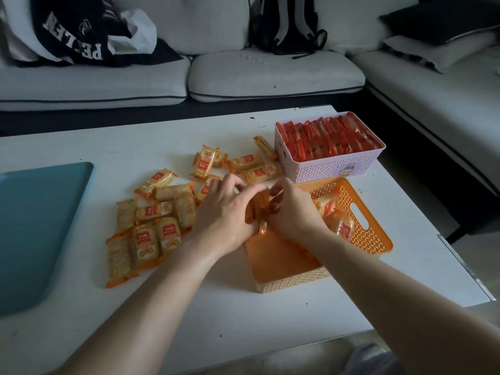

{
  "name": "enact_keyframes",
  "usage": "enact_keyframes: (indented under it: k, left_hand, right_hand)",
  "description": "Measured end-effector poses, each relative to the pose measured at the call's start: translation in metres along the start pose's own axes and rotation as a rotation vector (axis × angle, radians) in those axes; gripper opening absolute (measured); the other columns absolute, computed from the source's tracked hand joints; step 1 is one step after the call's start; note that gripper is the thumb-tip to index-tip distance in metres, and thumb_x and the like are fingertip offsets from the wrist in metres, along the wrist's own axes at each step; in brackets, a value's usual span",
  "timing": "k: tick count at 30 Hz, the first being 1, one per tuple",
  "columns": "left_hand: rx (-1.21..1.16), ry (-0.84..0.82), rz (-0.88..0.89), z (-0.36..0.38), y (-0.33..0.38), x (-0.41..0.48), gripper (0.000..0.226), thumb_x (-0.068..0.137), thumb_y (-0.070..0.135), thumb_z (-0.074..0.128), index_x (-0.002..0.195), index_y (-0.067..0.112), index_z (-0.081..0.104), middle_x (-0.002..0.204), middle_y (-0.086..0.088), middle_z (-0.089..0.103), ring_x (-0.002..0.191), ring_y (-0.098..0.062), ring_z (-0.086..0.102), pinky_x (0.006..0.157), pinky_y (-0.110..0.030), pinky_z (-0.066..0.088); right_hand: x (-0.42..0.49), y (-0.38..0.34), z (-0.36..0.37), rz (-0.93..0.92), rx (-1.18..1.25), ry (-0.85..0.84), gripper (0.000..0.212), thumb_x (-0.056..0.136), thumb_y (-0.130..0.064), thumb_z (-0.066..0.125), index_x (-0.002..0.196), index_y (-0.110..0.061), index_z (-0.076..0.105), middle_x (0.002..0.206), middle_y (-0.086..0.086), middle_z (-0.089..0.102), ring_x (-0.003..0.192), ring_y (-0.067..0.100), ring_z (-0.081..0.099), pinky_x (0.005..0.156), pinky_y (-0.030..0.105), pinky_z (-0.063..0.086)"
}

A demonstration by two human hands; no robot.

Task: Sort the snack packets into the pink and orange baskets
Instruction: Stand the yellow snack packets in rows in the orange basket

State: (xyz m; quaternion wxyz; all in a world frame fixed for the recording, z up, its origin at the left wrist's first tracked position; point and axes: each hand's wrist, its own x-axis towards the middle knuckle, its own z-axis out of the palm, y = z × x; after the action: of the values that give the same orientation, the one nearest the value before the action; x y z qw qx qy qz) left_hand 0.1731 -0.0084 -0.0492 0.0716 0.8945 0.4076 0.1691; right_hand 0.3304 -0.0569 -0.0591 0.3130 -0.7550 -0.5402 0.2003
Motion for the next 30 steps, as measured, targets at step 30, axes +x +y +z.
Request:
enact_keyframes:
  k: [30]
  left_hand:
    - [-0.069,0.008,0.011,0.005,-0.001,0.003,0.044,0.076,0.037,0.077,0.118,0.028,0.068,0.121,0.005,0.056,0.113,-0.023,0.044,0.094,-0.035,0.042]
  right_hand:
    - [-0.002,-0.002,-0.005,0.132,-0.269,-0.046,0.025,0.079,-0.029,0.072,0.079,-0.007,0.06,0.079,0.01,0.064,0.073,0.028,0.062,0.052,0.027,0.039]
